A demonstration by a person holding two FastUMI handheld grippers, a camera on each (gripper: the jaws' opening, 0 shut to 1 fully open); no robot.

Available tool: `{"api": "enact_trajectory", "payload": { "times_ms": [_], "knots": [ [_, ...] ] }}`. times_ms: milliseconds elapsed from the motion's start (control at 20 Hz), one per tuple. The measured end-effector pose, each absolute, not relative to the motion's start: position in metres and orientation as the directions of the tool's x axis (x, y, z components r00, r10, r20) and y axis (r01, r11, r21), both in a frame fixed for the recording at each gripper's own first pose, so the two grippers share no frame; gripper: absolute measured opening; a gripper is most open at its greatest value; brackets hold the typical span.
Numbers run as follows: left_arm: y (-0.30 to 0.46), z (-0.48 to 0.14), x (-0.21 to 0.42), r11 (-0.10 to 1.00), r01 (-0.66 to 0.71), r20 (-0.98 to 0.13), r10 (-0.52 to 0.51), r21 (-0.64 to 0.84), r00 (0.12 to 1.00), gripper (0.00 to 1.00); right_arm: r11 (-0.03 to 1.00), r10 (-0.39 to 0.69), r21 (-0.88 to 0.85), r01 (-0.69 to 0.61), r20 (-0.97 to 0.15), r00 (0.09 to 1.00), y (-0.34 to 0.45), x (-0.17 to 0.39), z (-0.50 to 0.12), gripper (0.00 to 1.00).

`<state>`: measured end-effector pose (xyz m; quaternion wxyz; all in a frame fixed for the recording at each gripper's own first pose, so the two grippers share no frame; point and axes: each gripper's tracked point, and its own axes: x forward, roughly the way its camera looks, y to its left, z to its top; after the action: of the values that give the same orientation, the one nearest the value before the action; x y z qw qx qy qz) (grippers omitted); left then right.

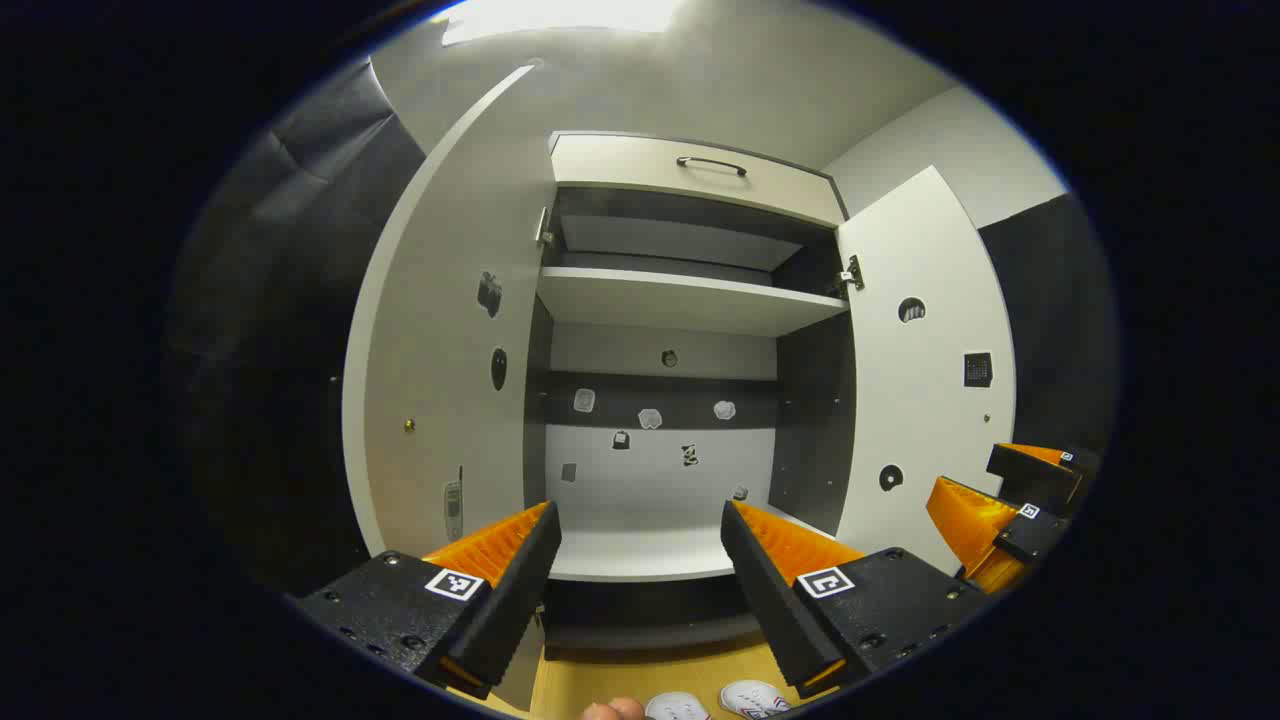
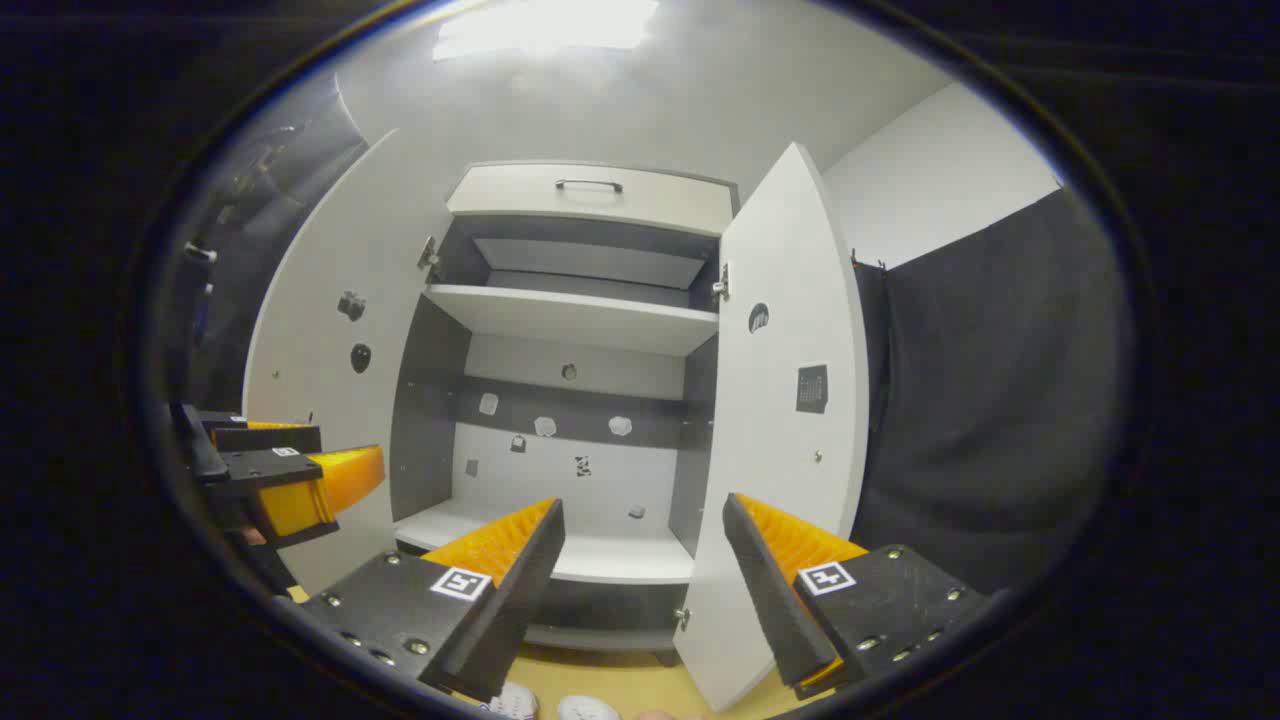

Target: Grab one shoe with the right hand and put it into the shoe cabinet, grab the other shoe with the left hand and put it into the shoe cabinet; then close the right door with the right hand and the left door with the left hand.

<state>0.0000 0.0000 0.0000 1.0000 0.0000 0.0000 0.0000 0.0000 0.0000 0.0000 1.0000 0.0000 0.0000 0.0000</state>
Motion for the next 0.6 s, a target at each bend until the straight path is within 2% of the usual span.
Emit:
{"api": "enact_trajectory", "payload": {
  "times_ms": [400, 600],
  "knots": [
    [0.015, -0.001, -0.006, 0.999, -0.047, 0.0, 0.047, 0.027, 0.999, 0.98, 1.0, 0.023, 0.007, -0.023, -0.05, 0.998, 0.009, 0.007, -0.026, 0.94],
    [0.027, -0.002, -0.013, 0.998, -0.06, 0.002, 0.06, 0.034, 0.998, 0.98, 0.999, 0.037, 0.009, -0.037, -0.13, 0.991, 0.017, 0.003, -0.067, 0.94]
  ]
}}
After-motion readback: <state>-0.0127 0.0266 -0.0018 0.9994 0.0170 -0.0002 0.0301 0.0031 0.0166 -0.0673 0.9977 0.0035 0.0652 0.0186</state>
